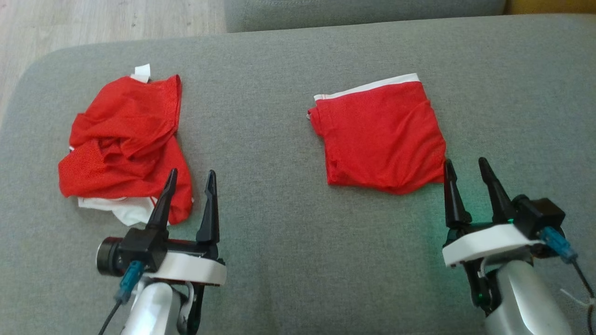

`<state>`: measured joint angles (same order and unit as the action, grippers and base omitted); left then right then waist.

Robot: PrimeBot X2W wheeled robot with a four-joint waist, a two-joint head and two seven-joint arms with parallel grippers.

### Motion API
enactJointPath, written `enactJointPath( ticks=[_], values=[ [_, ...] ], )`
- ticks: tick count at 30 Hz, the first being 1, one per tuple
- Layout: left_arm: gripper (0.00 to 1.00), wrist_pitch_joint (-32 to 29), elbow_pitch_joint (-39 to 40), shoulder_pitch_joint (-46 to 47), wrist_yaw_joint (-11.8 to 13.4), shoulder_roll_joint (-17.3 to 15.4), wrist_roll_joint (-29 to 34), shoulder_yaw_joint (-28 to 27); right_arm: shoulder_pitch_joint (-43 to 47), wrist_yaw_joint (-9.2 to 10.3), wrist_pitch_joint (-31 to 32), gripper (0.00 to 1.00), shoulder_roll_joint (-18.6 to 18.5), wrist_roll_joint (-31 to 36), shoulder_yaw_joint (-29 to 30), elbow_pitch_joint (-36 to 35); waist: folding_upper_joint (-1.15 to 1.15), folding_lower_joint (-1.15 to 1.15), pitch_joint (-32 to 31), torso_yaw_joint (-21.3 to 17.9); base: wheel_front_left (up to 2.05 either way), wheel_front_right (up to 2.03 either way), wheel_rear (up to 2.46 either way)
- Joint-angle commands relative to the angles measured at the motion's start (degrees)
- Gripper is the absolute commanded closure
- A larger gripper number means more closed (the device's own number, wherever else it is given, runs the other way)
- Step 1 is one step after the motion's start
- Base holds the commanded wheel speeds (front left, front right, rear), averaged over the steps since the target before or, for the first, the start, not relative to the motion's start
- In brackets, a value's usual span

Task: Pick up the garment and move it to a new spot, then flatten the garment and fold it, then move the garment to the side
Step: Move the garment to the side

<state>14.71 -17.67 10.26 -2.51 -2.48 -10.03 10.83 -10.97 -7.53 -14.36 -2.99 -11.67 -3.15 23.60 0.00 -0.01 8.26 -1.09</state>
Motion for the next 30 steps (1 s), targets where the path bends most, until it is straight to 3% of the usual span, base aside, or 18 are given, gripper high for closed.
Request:
enactJointPath(
  ticks=[1, 8, 13, 22, 29, 30],
  values=[
    [0.0, 0.29, 1.94, 1.52, 0.06, -0.4, 0.54, -2.25, -1.92, 0.04, -0.63, 0.0, 0.12, -0.07, -1.12, -2.22, 0.0, 0.01, 0.17, 0.14, 0.0, 0.0, 0.0],
    [0.0, 0.29, 2.48, 3.16, -0.38, -0.4, 0.66, -1.48, -5.74, 0.04, -0.21, 0.0, 0.12, 2.12, 1.47, -1.21, 0.0, 0.01, 2.74, 1.71, 0.0, 0.0, 0.0],
    [0.0, 0.29, 2.31, 4.28, -0.55, -0.4, 0.67, -0.72, -11.57, 0.04, 4.4, 0.0, 0.12, 3.59, 5.23, 1.62, 0.0, 0.01, 5.34, 3.32, 0.0, 0.0, 0.0],
    [0.0, 0.29, 1.93, 6.41, -0.71, -0.4, 0.1, 0.26, -21.74, 0.04, 15.37, 0.0, 0.12, 4.66, 11.1, 13.18, 0.0, 0.01, 8.57, 6.62, 0.0, 0.0, 0.0],
    [0.0, 0.29, 2.07, 6.78, -0.6, -0.4, -0.14, 0.54, -25.34, 0.04, 21.82, 0.0, 0.06, 6.36, 9.19, 22.44, 0.0, 0.01, 9.92, 7.85, 0.0, 0.0, 0.0],
    [0.0, 0.29, 2.08, 6.83, -0.6, -0.4, -0.15, 0.56, -25.7, 0.04, 22.2, 0.59, -0.12, 6.93, 8.53, 23.17, 0.0, 0.01, 10.0, 7.92, 0.0, 0.0, 0.0]
  ],
)
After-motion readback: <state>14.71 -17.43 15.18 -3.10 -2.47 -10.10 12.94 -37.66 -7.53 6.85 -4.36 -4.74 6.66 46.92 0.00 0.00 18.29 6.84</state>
